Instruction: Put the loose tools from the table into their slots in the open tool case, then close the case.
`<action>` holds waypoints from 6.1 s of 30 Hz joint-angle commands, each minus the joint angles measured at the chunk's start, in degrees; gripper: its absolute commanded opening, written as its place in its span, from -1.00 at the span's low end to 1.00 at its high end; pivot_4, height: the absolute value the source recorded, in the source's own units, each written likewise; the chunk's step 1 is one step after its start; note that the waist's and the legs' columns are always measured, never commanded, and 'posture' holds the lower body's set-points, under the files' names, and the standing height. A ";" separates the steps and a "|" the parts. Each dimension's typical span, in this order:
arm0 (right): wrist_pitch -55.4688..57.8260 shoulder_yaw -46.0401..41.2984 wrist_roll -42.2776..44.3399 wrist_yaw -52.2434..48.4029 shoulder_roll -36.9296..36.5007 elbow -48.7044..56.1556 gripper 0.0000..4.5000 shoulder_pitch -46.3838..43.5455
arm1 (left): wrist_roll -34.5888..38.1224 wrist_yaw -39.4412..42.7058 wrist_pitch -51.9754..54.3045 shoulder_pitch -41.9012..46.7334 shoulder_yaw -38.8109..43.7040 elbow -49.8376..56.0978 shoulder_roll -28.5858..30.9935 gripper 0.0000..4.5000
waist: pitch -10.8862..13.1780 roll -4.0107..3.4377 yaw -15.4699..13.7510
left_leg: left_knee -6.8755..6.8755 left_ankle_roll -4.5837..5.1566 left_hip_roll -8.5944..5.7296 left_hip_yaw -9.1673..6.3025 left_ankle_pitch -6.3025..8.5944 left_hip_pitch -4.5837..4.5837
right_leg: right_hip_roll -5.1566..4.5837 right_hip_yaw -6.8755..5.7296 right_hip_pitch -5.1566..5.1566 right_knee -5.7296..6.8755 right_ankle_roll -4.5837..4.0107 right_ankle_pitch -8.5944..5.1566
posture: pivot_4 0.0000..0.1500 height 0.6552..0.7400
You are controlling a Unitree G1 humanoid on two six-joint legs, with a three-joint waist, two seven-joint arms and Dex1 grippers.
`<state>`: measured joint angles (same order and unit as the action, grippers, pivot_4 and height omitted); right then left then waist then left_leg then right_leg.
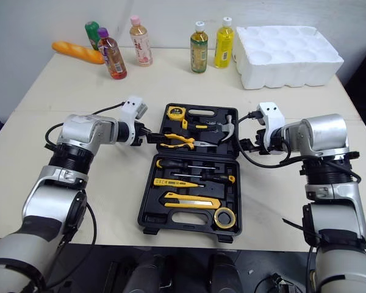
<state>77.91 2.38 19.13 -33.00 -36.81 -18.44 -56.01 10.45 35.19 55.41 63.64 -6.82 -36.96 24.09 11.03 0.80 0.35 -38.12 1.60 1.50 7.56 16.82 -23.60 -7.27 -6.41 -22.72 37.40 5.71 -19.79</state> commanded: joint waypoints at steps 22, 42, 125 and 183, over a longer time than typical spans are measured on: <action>3.94 -12.30 0.93 9.98 9.33 -3.72 -1.00 -1.82 | 0.40 3.12 1.68 1.98 2.09 -2.59 -2.39 -0.81 | -0.11 0.17 0.08 | -0.08 0.04 -0.01 0.04 -0.02 0.26 | -0.04 0.12 0.17 0.16 0.00 0.00 | 1.00 1.00; -59.03 -5.29 -12.74 7.82 12.10 12.91 -1.00 16.46 | -2.00 -9.97 -35.50 -4.85 11.53 3.72 -5.89 -0.99 | -0.13 0.27 1.39 | 0.13 0.01 -0.05 0.36 -0.11 0.15 | -0.13 0.35 -0.29 0.29 0.01 0.01 | 1.00 1.00; -68.45 0.88 -1.30 -22.98 -7.31 37.86 -1.00 65.21 | -10.48 6.97 -63.01 -4.90 3.16 -21.37 -4.56 -0.97 | -0.16 0.65 -0.33 | 0.00 0.02 0.14 -0.25 0.17 1.19 | -0.12 -0.36 1.42 -0.50 0.03 0.02 | 1.00 1.00; -73.09 -0.86 -16.90 -7.60 0.64 20.55 -1.00 46.28 | -2.21 8.76 -39.56 -32.61 6.38 22.80 1.97 -0.97 | -0.20 0.71 2.05 | 0.10 -0.10 0.27 -0.63 0.12 1.43 | -0.20 -0.14 2.01 -0.90 0.19 0.12 | 1.00 1.00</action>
<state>7.04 -1.28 1.52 -38.36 -37.23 0.70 -9.14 8.33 44.54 15.37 31.34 -1.07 -16.25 25.49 10.83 1.52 2.40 -37.98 1.46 1.79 6.94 16.92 -22.17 -7.46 -6.54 -20.75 36.52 5.89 -19.68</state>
